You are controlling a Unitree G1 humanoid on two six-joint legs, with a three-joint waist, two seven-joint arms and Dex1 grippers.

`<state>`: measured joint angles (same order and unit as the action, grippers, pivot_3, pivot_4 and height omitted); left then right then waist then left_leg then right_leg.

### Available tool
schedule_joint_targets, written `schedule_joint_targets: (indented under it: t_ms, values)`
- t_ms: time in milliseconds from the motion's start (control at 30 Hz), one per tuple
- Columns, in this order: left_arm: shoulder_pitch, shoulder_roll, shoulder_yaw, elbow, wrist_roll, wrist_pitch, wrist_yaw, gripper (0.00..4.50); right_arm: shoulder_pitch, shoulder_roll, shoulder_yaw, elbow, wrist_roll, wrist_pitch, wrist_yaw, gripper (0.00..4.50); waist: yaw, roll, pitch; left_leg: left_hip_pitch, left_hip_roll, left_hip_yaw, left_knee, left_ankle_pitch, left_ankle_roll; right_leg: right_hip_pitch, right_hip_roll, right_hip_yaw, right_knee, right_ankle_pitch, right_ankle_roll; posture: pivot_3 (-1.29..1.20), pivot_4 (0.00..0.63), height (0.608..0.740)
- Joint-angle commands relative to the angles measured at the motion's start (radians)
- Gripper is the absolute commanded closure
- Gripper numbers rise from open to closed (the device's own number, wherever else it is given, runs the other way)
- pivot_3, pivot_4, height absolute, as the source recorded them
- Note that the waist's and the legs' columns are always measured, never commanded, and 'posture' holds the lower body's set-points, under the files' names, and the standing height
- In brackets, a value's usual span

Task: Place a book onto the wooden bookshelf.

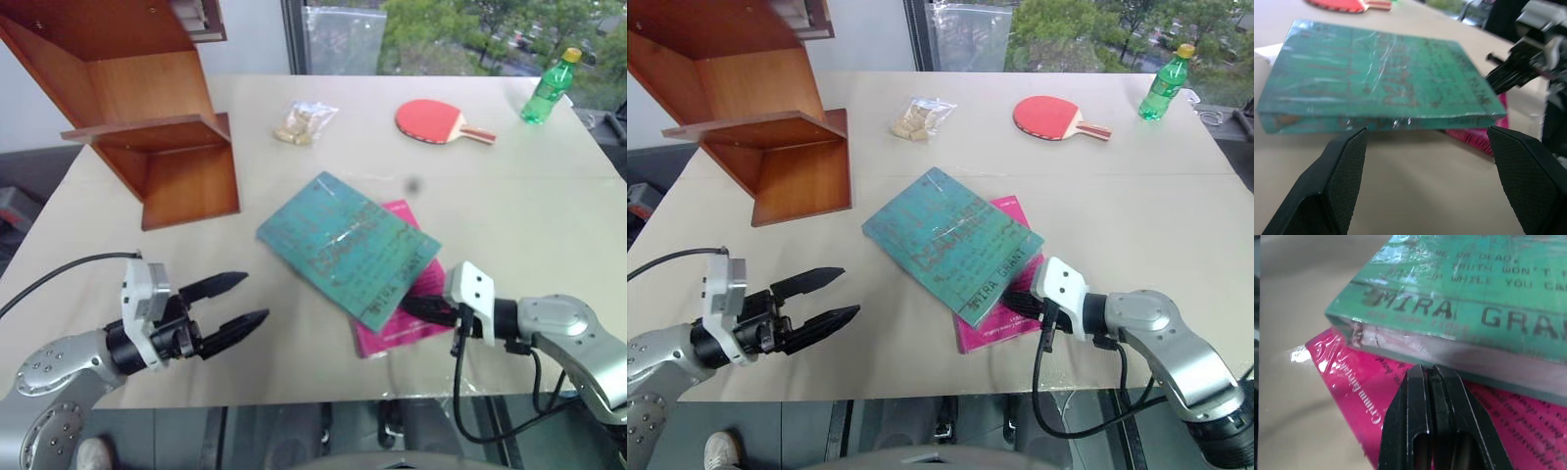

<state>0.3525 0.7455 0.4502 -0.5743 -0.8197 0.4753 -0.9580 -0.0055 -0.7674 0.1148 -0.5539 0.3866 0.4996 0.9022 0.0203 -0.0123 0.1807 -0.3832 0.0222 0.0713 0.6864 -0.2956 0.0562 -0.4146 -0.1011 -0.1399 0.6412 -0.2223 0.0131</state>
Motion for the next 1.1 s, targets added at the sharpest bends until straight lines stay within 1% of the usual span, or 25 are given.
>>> schedule_joint_targets:
  t_ms: [33, 67, 100, 133, 167, 233, 267, 300, 400, 467, 533, 567, 600, 667, 733, 800, 900, 933, 967, 1033, 1100]
  values:
    - [0.013, -0.022, -0.021, -0.043, -0.008, 0.029, 0.06, 0.43, 0.127, -0.081, -0.173, -0.059, 0.07, -0.048, 0.091, 3.7, 0.007, 0.0, 0.0, 0.0, 0.0, 0.0, 0.0, 0.0, 0.0, 0.0, 0.0, 0.0, 0.0, 0.0, 0.0, 0.0, 0.15, 0.74]
    - [0.012, -0.024, -0.027, -0.041, -0.012, 0.045, 0.079, 0.43, 0.157, -0.089, -0.211, -0.078, 0.094, -0.043, 0.1, 3.34, 0.009, 0.0, 0.0, 0.0, 0.0, 0.0, 0.0, 0.0, 0.0, 0.0, 0.0, 0.0, 0.0, 0.0, 0.0, 0.0, 0.15, 0.74]
    - [0.011, -0.027, -0.031, -0.036, -0.021, 0.076, 0.114, 0.43, 0.192, -0.098, -0.259, -0.101, 0.116, -0.047, 0.111, 2.83, 0.009, 0.0, 0.0, 0.0, 0.0, 0.0, 0.0, 0.0, 0.0, 0.0, 0.0, 0.0, 0.0, 0.0, 0.0, 0.0, 0.15, 0.74]
    - [0.005, -0.028, -0.035, -0.028, -0.039, 0.118, 0.153, 0.43, 0.216, -0.096, -0.304, -0.123, 0.135, -0.052, 0.11, 2.47, 0.011, 0.0, 0.0, 0.001, 0.0, 0.0, 0.0, 0.0, 0.0, 0.001, 0.0, 0.0, 0.0, 0.0, 0.0, 0.0, 0.15, 0.74]
    - [-0.006, -0.027, -0.038, -0.016, -0.098, 0.179, 0.184, 0.43, 0.231, -0.092, -0.347, -0.147, 0.154, -0.058, 0.105, 1.99, 0.011, 0.0, 0.0, 0.001, 0.001, 0.0, 0.0, 0.0, 0.0, 0.001, 0.0, 0.0, 0.0, 0.0, 0.0, 0.0, 0.15, 0.74]
    - [-0.037, -0.017, -0.033, 0.02, -0.283, 0.325, 0.266, 0.43, 0.239, -0.088, -0.4, -0.188, 0.193, -0.058, 0.097, 0.97, 0.01, 0.0, -0.001, 0.002, 0.002, 0.0, 0.0, 0.0, 0.0, 0.001, -0.001, 0.0, 0.0, 0.0, 0.001, 0.0, 0.15, 0.74]
    - [-0.064, -0.015, -0.039, 0.052, -0.386, 0.401, 0.336, 0.43, 0.232, -0.085, -0.418, -0.21, 0.215, -0.055, 0.088, 0.44, 0.01, 0.0, 0.0, 0.002, 0.002, 0.0, 0.0, 0.0, 0.0, 0.001, -0.001, 0.001, 0.001, 0.0, 0.001, 0.0, 0.15, 0.74]
    - [-0.094, -0.018, -0.05, 0.086, -0.472, 0.458, 0.405, 0.43, 0.222, -0.084, -0.429, -0.23, 0.226, -0.055, 0.077, 0.03, 0.011, 0.0, -0.001, 0.003, 0.002, 0.0, 0.0, 0.0, 0.0, 0.001, -0.001, 0.001, 0.001, 0.0, 0.001, 0.0, 0.15, 0.74]
    - [-0.167, -0.053, -0.126, 0.15, -0.636, 0.554, 0.589, 0.43, 0.189, -0.093, -0.427, -0.28, 0.217, -0.06, 0.045, 0.03, 0.015, 0.0, -0.001, 0.003, 0.002, -0.001, 0.001, 0.0, 0.0, 0.002, -0.002, 0.0, 0.003, 0.0, 0.001, 0.0, 0.15, 0.74]
    - [-0.216, -0.119, -0.183, 0.191, -0.768, 0.55, 0.726, 0.43, 0.167, -0.095, -0.415, -0.309, 0.208, -0.051, 0.016, 0.03, 0.017, 0.0, -0.001, 0.003, 0.001, -0.001, 0.001, 0.0, 0.0, 0.002, -0.002, 0.001, 0.003, 0.0, 0.001, 0.0, 0.15, 0.74]
    - [-0.252, -0.166, -0.223, 0.223, -0.844, 0.538, 0.837, 0.43, 0.155, -0.098, -0.407, -0.323, 0.196, -0.048, -0.004, 0.03, 0.019, -0.002, -0.001, 0.003, 0.0, -0.001, 0.001, 0.0, 0.0, 0.002, -0.003, 0.001, 0.003, 0.001, 0.0, 0.0, 0.15, 0.74]
    - [-0.278, -0.205, -0.249, 0.241, -0.84, 0.525, 0.881, 0.43, 0.148, -0.097, -0.406, -0.327, 0.2, -0.04, -0.015, 0.03, 0.019, -0.005, -0.002, 0.003, 0.0, -0.001, 0.002, 0.0, 0.0, 0.002, -0.003, 0.001, 0.003, 0.001, -0.001, 0.0, 0.15, 0.74]
    - [-0.297, -0.231, -0.268, 0.254, -0.841, 0.514, 0.914, 0.43, 0.142, -0.097, -0.403, -0.331, 0.205, -0.033, -0.025, 0.03, 0.02, -0.004, -0.003, 0.003, 0.0, -0.001, 0.001, 0.0, 0.0, 0.002, -0.002, 0.001, 0.002, 0.002, -0.003, 0.0, 0.15, 0.74]
    - [-0.377, -0.331, -0.317, 0.302, -0.839, 0.481, 0.99, 0.43, 0.137, -0.099, -0.401, -0.339, 0.207, -0.021, -0.042, 0.03, 0.026, -0.004, -0.003, 0.003, -0.001, 0.0, 0.002, 0.0, 0.0, 0.003, -0.002, 0.001, 0.002, 0.002, -0.003, 0.0, 0.15, 0.74]
    - [-0.445, -0.417, -0.338, 0.351, -0.845, 0.451, 1.057, 0.43, 0.139, -0.102, -0.401, -0.35, 0.203, -0.014, -0.054, 0.03, 0.029, -0.006, -0.003, 0.003, -0.002, -0.001, 0.002, 0.0, 0.0, 0.004, -0.001, 0.0, 0.002, 0.002, -0.003, 0.0, 0.15, 0.74]
    - [-0.476, -0.477, -0.337, 0.382, -0.84, 0.422, 1.103, 0.43, 0.143, -0.106, -0.405, -0.358, 0.201, -0.007, -0.064, 0.03, 0.026, -0.006, -0.004, 0.003, -0.002, 0.0, 0.003, 0.0, 0.0, 0.004, 0.0, 0.001, 0.002, 0.003, -0.003, 0.0, 0.15, 0.74]
    - [-0.5, -0.529, -0.338, 0.416, -0.84, 0.407, 1.132, 0.43, 0.144, -0.108, -0.415, -0.367, 0.204, 0.008, -0.08, 0.03, 0.018, -0.006, -0.004, 0.003, -0.001, 0.0, 0.003, 0.0, 0.0, 0.004, 0.0, 0.002, 0.002, 0.002, -0.003, 0.0, 0.15, 0.74]
    - [-0.502, -0.546, -0.335, 0.422, -0.851, 0.401, 1.138, 0.94, 0.144, -0.11, -0.418, -0.37, 0.204, 0.011, -0.084, 0.0, 0.019, -0.005, -0.004, 0.004, -0.001, 0.0, 0.003, 0.0, 0.0, 0.004, 0.0, 0.002, 0.002, 0.002, -0.003, 0.0, 0.15, 0.74]
    - [-0.502, -0.557, -0.331, 0.426, -0.86, 0.397, 1.143, 1.25, 0.145, -0.112, -0.42, -0.371, 0.205, 0.014, -0.086, 0.0, 0.02, -0.005, -0.005, 0.004, -0.001, 0.0, 0.003, 0.0, 0.0, 0.004, 0.002, 0.002, 0.002, 0.002, -0.003, 0.0, 0.15, 0.74]
    - [-0.497, -0.565, -0.318, 0.423, -0.867, 0.392, 1.148, 2.15, 0.147, -0.114, -0.426, -0.375, 0.209, 0.02, -0.092, 0.0, 0.02, -0.005, -0.005, 0.004, -0.001, 0.0, 0.003, 0.0, 0.0, 0.004, 0.002, 0.002, 0.002, 0.002, -0.003, 0.0, 0.15, 0.74]
    - [-0.48, -0.559, -0.303, 0.412, -0.879, 0.389, 1.152, 3.23, 0.148, -0.115, -0.431, -0.374, 0.212, 0.024, -0.097, 0.0, 0.02, -0.006, -0.005, 0.004, -0.001, 0.0, 0.003, 0.0, 0.0, 0.004, 0.002, 0.002, 0.002, 0.002, -0.003, 0.0, 0.15, 0.74]
